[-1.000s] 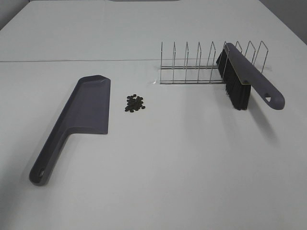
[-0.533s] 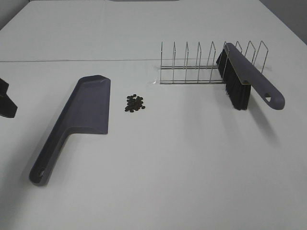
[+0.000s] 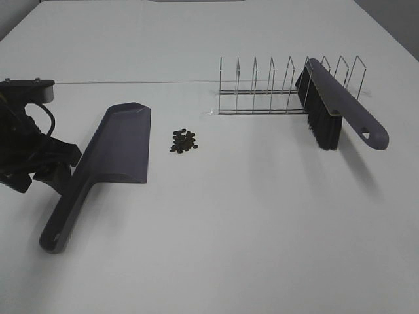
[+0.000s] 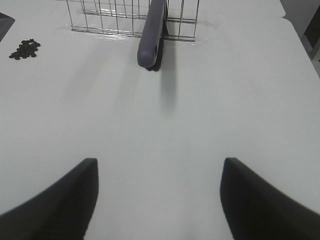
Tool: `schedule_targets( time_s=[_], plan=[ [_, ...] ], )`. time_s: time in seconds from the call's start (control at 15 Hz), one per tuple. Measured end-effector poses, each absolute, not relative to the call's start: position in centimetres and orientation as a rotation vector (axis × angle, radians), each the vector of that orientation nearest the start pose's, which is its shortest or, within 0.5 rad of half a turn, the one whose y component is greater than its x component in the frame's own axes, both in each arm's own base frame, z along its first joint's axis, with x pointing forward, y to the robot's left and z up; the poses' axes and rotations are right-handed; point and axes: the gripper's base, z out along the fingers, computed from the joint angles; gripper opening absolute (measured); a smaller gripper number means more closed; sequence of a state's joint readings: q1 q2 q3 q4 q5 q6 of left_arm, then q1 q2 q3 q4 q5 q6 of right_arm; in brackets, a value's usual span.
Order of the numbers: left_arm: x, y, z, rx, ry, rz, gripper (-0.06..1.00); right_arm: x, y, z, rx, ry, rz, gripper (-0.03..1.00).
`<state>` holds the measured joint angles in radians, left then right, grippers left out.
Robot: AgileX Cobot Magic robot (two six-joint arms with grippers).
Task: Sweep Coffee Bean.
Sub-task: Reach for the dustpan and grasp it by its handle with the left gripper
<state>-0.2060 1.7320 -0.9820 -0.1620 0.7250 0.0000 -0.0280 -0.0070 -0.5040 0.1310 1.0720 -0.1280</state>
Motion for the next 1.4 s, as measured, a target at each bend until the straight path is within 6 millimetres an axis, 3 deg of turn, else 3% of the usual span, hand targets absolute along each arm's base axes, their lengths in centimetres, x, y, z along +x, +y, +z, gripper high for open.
schedule_targets(
  time_s=[0.33,1.0,1.27,1.4],
  plan=[
    [31.3,-9.3,14.0,0.162,2.931,-0.134,0.65,-0.7,1.1,27.8,-0.110,2.035,0.059,0.66],
    [32.9,-9.7,9.6,0.129,2.892,-0.129,0.64,-0.7,1.1,27.8,-0.110,2.035,0.059,0.66],
    [33.1,-9.7,9.6,0.131,2.875,-0.126,0.37,-0.7,1.1,27.8,-0.110,2.035,0.059,0.66],
    [33.1,-9.7,9.6,0.132,2.873,-0.126,0.36,-0.7,1.1,27.8,-0.110,2.035,0.059,0.66]
  ],
)
